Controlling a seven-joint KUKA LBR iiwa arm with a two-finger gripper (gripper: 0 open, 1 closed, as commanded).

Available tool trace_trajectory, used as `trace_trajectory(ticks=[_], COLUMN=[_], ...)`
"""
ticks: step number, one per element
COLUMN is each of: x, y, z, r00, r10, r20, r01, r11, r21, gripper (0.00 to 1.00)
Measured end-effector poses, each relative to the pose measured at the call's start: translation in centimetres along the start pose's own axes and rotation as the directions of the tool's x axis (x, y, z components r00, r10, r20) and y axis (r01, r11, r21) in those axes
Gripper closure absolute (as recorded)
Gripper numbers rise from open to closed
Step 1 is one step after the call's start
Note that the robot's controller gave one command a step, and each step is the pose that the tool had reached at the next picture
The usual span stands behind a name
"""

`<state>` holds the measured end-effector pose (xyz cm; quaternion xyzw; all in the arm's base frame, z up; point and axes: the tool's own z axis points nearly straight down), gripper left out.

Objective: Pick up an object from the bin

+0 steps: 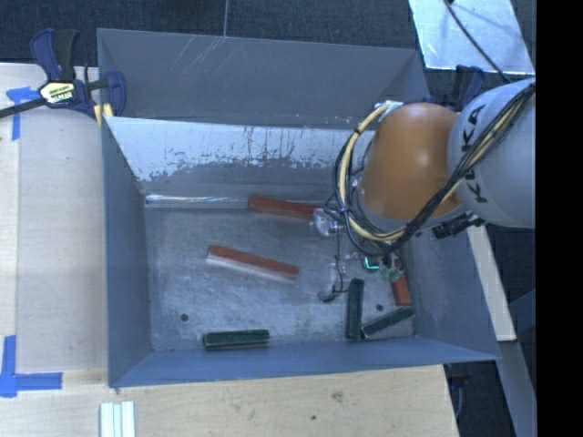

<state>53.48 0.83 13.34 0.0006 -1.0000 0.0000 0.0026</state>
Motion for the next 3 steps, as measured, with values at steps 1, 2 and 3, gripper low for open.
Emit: trace_trajectory(ticks=[1,2,3], x=[-4.5,-4.5,-3.1], y=[5.0,4.8,2.3], z=[6.0,5.6,-7.5], r00=[1.0,1.0,0.999], r10=[-0.003,0.002,0.029], r20=[0.007,0.011,0.016], r01=[0.003,-0.002,-0.029], r11=[1.0,1.0,1.0], r21=[0.0,-0.001,0.0], gripper=[0.0,1.0,1.0])
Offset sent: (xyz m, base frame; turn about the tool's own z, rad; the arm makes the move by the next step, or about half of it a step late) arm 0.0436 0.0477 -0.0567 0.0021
